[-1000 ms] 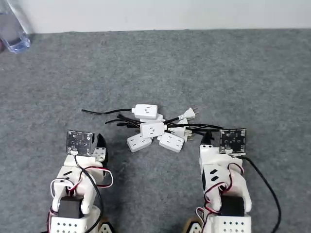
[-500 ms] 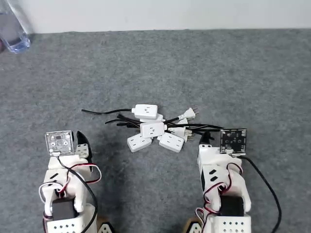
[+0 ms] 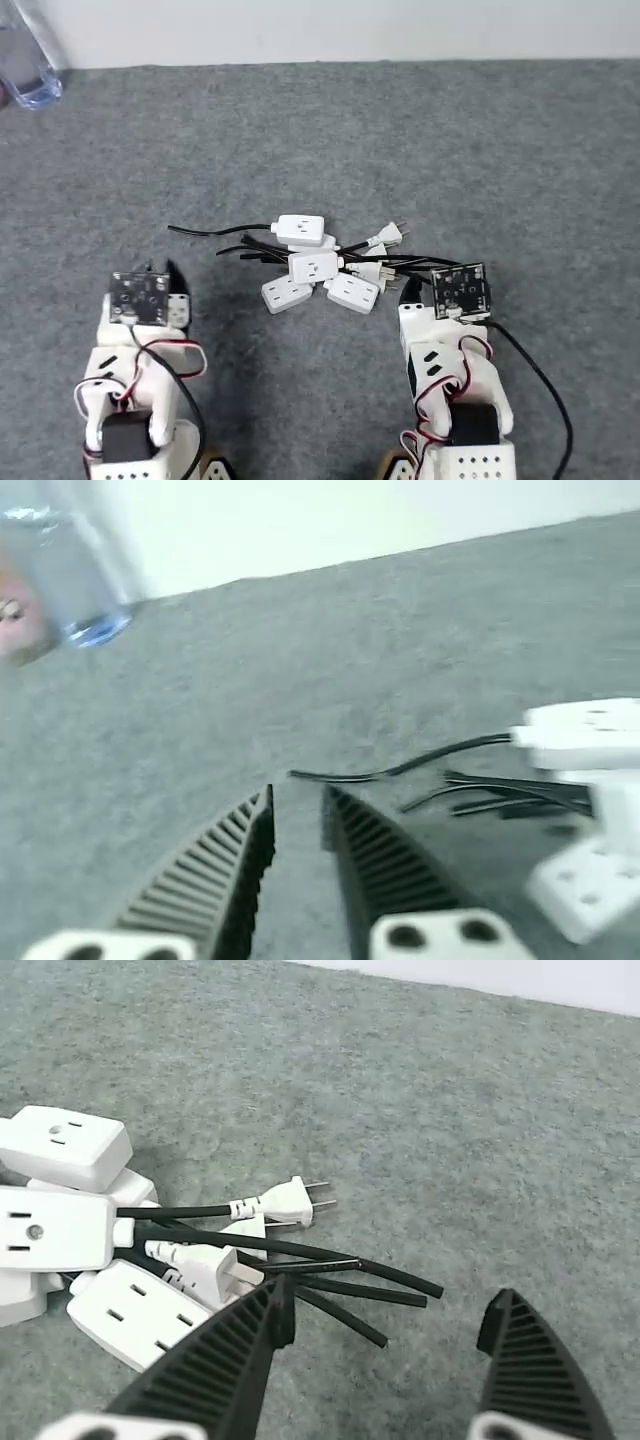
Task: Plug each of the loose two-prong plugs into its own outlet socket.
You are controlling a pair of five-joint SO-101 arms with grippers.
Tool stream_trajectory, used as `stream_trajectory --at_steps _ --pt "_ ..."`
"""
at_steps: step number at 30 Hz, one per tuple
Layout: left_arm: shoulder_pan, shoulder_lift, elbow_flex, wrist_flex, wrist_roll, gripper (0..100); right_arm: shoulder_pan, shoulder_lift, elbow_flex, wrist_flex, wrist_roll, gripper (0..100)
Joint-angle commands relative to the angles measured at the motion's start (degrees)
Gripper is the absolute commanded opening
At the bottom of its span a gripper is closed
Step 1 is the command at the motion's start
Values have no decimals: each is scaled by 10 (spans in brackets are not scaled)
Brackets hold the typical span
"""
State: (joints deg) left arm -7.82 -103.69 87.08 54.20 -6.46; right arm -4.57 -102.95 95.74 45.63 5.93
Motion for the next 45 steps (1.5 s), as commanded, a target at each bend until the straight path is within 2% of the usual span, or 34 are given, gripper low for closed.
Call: stream_trajectory --at_steps 1,5,9,13,16,19,23,29,36,41,45 --pt "57 -1 -53 26 -4 171 0 4 7 4 6 303" --pt "70 75 -126 31 -44 187 1 4 7 5 6 303" --pt "69 261 -260 47 -76 187 1 4 7 6 6 303" --pt "76 451 -451 114 -91 188 1 4 7 6 6 303" --pt "117 571 -561 178 -167 188 1 4 7 6 6 303" --pt "166 669 -618 219 -231 188 1 4 7 5 6 303" --pt "216 762 -655 217 -242 188 2 4 7 5 6 303" --pt "273 873 -656 136 -257 188 19 3 7 -5 7 303" --pt "283 1015 -659 65 -315 188 51 4 7 -29 6 302" --pt "281 1065 -664 47 -375 188 51 4 7 -32 6 302" --pt "284 1109 -703 50 -383 188 49 4 7 -43 6 302"
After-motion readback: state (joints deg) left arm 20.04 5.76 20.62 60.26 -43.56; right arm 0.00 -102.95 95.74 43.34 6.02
